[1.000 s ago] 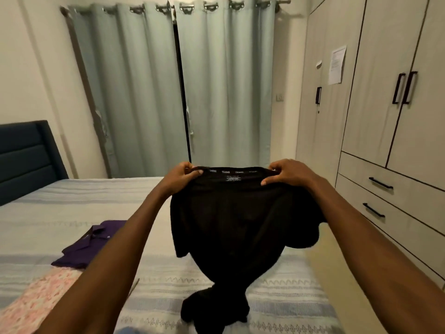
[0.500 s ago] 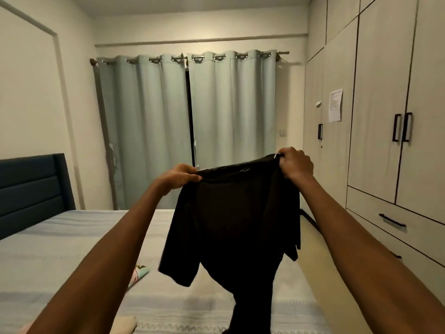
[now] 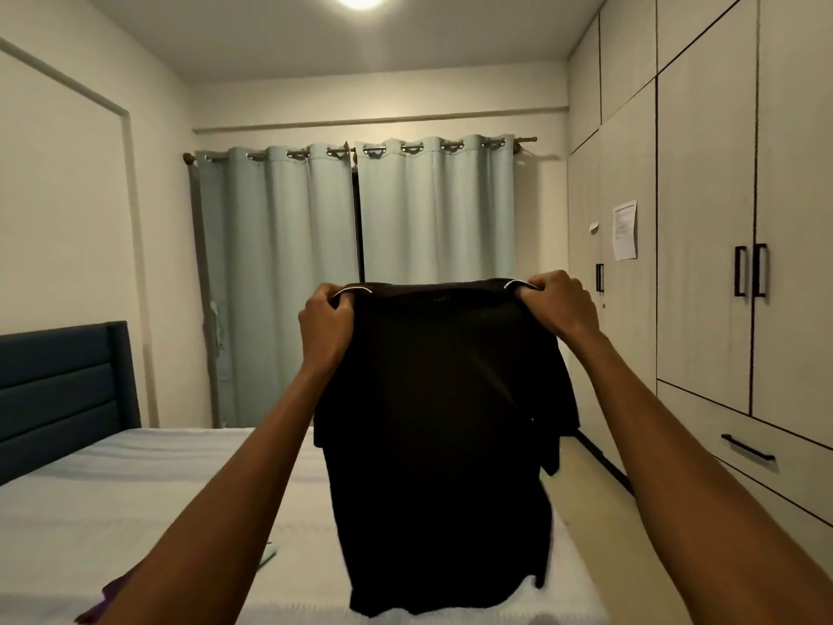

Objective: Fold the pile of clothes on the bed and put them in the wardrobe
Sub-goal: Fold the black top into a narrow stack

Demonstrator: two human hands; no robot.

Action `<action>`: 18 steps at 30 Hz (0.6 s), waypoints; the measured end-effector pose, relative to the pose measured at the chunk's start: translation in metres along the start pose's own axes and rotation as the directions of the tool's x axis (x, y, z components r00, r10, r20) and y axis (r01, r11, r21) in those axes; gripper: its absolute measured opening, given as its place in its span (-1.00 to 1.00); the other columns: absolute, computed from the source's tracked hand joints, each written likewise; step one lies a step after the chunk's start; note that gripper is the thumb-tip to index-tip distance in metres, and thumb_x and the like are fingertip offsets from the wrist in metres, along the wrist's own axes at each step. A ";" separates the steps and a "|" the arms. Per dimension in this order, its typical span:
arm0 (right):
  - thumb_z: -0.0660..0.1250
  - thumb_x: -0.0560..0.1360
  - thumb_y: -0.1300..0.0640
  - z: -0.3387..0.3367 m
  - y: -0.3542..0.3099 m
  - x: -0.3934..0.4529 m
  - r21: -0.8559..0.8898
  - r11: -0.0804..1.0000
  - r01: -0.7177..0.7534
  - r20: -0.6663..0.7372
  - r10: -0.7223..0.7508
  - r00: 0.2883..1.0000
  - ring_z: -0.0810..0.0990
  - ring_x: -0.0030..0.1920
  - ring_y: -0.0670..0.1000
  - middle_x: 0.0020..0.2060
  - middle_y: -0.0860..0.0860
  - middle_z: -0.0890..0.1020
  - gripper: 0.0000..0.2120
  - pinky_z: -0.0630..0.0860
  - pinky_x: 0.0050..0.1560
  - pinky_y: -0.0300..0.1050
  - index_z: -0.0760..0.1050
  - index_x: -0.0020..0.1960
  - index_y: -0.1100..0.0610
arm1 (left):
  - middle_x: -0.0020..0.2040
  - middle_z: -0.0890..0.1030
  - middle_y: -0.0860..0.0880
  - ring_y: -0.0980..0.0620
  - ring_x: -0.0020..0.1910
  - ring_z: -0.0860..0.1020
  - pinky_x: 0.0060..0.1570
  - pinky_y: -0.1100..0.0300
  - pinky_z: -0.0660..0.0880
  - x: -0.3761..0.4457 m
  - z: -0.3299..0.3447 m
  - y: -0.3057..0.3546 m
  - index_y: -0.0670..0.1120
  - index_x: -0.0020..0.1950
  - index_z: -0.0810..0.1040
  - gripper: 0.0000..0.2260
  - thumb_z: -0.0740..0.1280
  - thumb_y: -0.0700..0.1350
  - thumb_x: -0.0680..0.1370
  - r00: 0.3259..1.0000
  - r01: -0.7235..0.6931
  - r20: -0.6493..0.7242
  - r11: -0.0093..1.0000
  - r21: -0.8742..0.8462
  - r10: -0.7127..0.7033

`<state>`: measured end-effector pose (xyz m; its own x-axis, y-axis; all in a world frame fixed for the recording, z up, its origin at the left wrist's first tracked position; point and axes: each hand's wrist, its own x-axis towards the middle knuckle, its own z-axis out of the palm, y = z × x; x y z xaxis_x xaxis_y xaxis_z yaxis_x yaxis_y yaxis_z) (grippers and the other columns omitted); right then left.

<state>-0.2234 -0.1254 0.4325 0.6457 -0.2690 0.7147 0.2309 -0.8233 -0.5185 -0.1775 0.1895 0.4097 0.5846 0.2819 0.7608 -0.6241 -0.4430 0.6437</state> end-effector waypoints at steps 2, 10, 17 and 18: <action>0.37 0.46 -0.06 -0.006 0.002 0.003 0.068 0.997 -0.045 0.087 0.038 0.995 0.53 -0.33 0.08 -0.42 0.06 0.56 -0.66 0.37 -0.25 -0.09 0.52 -0.33 0.19 | -0.18 0.62 0.02 0.02 -0.20 0.58 -0.23 0.17 0.52 0.008 -0.008 -0.005 0.01 -0.06 0.61 -0.82 0.31 0.08 0.56 0.996 0.046 0.081 0.999 -0.011 -0.045; 0.41 0.49 0.03 -0.025 0.026 0.007 0.285 0.863 -0.417 0.687 0.119 0.716 0.67 -0.05 0.10 -0.04 0.14 0.71 -0.69 0.55 -0.09 -0.09 0.63 0.09 0.25 | -0.51 0.38 0.02 0.18 -0.68 0.21 -0.67 0.38 0.06 0.034 -0.055 -0.035 -0.21 0.04 0.61 -0.43 0.62 0.18 0.27 0.500 0.518 0.812 0.855 0.000 -0.303; 0.47 0.51 0.04 0.070 0.096 0.041 -0.199 0.929 -0.313 0.765 0.346 0.543 0.63 -0.40 -0.01 -0.27 0.12 0.68 -0.69 0.51 -0.44 -0.20 0.61 0.08 0.29 | -0.42 0.56 -0.08 0.10 -0.51 0.58 -0.63 0.39 0.41 0.028 0.001 -0.099 -0.16 -0.23 0.66 -0.82 0.37 -0.18 0.55 0.326 0.612 0.818 0.765 0.200 -0.474; 0.49 0.49 0.08 0.092 0.113 0.044 -0.244 0.921 -0.303 0.762 0.376 0.528 0.67 -0.35 0.01 -0.25 0.12 0.71 -0.69 0.58 -0.36 -0.18 0.62 0.09 0.30 | -0.30 0.63 -0.16 0.02 -0.36 0.67 -0.51 0.37 0.52 0.027 0.015 -0.114 -0.20 -0.17 0.69 -0.82 0.33 -0.23 0.58 0.273 0.632 0.817 0.735 0.245 -0.507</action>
<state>-0.1015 -0.1845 0.3618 0.9820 -0.0708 -0.1752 -0.1610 -0.7988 -0.5796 -0.0833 0.2347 0.3555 0.8998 -0.3941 -0.1871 0.0383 -0.3560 0.9337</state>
